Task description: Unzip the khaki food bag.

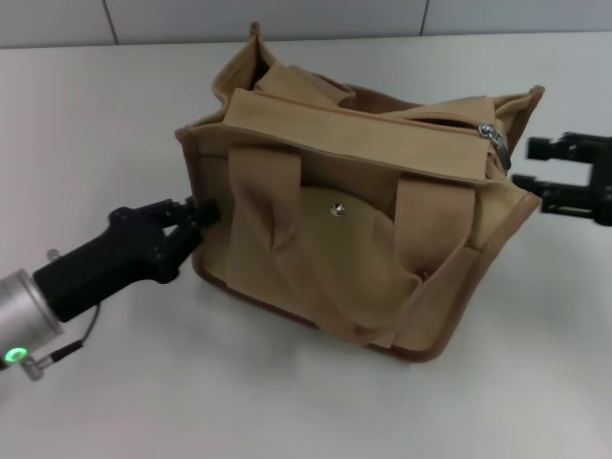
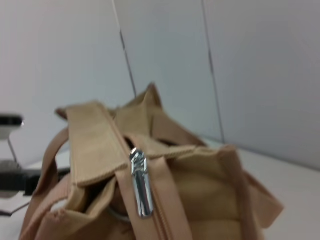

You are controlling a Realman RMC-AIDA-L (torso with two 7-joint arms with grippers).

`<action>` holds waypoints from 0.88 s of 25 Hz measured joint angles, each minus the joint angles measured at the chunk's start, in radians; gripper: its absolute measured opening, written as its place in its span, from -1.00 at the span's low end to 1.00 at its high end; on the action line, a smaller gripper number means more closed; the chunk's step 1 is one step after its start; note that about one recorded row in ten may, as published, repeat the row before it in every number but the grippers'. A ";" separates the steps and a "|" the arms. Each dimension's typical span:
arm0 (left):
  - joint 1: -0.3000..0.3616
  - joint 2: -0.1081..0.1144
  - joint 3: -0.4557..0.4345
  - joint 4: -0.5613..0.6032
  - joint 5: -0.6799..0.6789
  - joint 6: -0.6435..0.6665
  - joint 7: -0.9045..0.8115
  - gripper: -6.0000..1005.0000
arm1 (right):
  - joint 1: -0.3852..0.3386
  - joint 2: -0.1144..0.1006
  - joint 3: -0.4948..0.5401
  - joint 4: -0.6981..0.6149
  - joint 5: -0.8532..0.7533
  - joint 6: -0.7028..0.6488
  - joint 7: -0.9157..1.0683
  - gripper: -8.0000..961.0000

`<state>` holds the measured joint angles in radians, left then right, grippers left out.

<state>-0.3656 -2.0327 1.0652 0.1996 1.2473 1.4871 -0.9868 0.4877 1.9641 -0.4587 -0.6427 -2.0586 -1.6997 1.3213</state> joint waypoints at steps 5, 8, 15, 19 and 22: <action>0.030 0.058 0.007 0.025 -0.002 0.078 -0.053 -0.75 | -0.039 -0.013 0.003 0.000 0.090 -0.041 0.000 0.57; 0.045 0.100 0.012 0.055 0.002 0.112 -0.089 -0.57 | -0.048 -0.015 0.007 0.000 0.107 -0.064 -0.001 0.58; 0.070 0.244 0.011 0.100 0.107 0.248 -0.151 0.02 | -0.050 -0.028 0.069 -0.001 0.109 -0.236 0.004 0.62; 0.069 0.291 0.014 0.128 0.127 0.423 -0.154 0.31 | -0.045 -0.018 0.072 -0.003 0.110 -0.410 0.009 0.64; 0.070 0.290 0.018 0.171 0.130 0.466 -0.177 0.50 | -0.042 0.032 0.037 -0.039 0.106 -0.457 0.008 0.65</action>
<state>-0.2952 -1.7426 1.0833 0.3703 1.3769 1.9528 -1.1642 0.4454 1.9964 -0.4221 -0.6815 -1.9526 -2.1563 1.3289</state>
